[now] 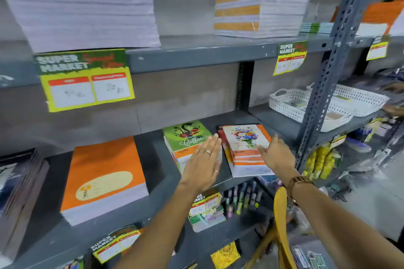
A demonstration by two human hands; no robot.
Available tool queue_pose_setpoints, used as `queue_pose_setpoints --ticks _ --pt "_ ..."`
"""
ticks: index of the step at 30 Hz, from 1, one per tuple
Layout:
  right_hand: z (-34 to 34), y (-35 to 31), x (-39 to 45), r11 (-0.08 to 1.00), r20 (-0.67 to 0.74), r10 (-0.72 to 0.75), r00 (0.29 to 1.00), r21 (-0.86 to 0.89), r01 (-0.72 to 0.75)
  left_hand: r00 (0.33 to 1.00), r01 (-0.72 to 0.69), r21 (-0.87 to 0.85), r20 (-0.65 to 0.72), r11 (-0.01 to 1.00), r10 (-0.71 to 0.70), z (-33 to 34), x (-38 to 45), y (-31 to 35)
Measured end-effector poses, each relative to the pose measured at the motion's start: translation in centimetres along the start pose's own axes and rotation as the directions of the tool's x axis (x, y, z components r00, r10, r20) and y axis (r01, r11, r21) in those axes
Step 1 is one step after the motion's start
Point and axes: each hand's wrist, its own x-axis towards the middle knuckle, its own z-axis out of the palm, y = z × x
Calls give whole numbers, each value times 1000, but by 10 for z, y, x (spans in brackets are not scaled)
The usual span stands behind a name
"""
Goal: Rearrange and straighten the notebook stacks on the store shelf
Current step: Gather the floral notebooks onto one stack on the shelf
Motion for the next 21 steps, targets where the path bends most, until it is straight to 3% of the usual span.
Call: queue_pose_setpoints --ticks 4,8,11,16,19,21 --pt "9 11 27 990 71 122 990 61 -127 957 2 -76 290 997 20 32 6 6" --pt "23 15 47 977 157 176 972 93 -192 894 -39 -41 444 998 53 61 6 3" --pt "33 18 58 973 203 215 955 34 -226 872 -12 -74 487 997 47 76 -4 -2" --pt "36 18 76 946 278 252 927 130 -297 881 -8 -85 470 996 47 87 -13 -3" --pt "34 9 75 933 214 335 917 60 -355 885 9 -88 464 996 33 90 -13 -3" --pt "31 4 72 902 137 404 905 108 -419 891 19 -106 453 994 32 87 -15 -4"
